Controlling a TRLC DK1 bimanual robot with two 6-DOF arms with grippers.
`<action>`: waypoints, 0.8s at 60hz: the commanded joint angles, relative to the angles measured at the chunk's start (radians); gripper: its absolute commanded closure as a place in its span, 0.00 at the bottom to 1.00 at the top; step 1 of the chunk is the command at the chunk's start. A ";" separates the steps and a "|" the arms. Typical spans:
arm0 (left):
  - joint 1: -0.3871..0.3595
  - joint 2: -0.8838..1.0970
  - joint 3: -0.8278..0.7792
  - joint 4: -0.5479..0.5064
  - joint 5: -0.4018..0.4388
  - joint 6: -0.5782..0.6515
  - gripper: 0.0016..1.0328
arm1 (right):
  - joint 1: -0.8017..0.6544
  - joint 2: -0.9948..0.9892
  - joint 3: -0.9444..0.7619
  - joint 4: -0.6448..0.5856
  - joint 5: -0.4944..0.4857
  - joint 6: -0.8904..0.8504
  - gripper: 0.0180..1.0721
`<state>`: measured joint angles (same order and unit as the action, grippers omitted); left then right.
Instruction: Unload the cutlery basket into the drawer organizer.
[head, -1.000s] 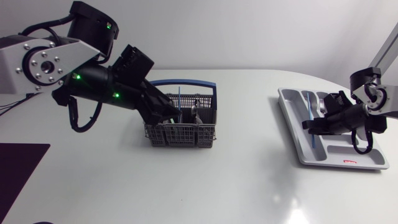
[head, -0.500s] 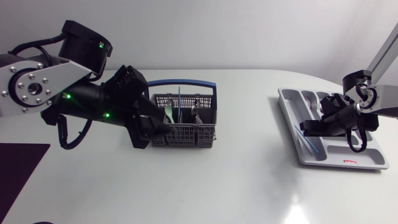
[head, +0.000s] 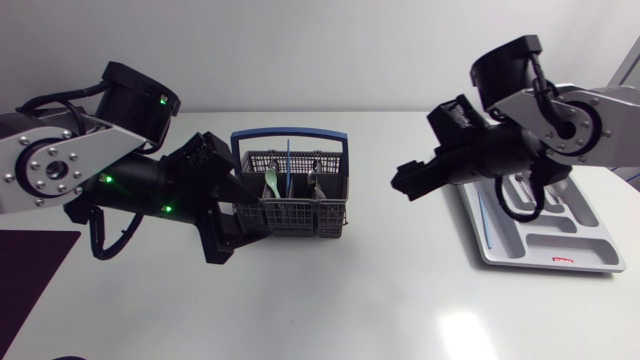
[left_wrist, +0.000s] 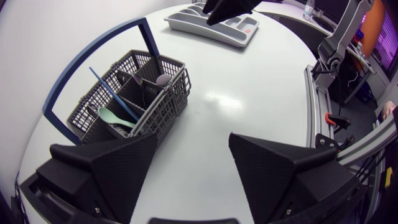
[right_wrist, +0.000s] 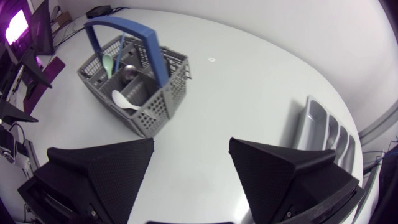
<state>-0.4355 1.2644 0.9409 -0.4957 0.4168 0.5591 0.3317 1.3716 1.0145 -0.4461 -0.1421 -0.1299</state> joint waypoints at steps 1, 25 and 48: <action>-0.011 -0.013 -0.037 0.017 0.002 0.025 0.18 | 0.056 0.044 0.058 -0.005 -0.022 0.049 0.27; -0.031 0.004 -0.068 0.086 -0.010 0.004 0.18 | 0.205 0.216 0.197 0.004 -0.063 0.090 0.41; -0.026 0.003 -0.096 0.112 -0.012 -0.001 0.18 | 0.253 0.346 0.265 0.014 -0.030 0.128 0.59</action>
<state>-0.4606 1.2633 0.8745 -0.3904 0.4095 0.5579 0.5808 1.6844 1.2518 -0.4404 -0.1795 -0.0383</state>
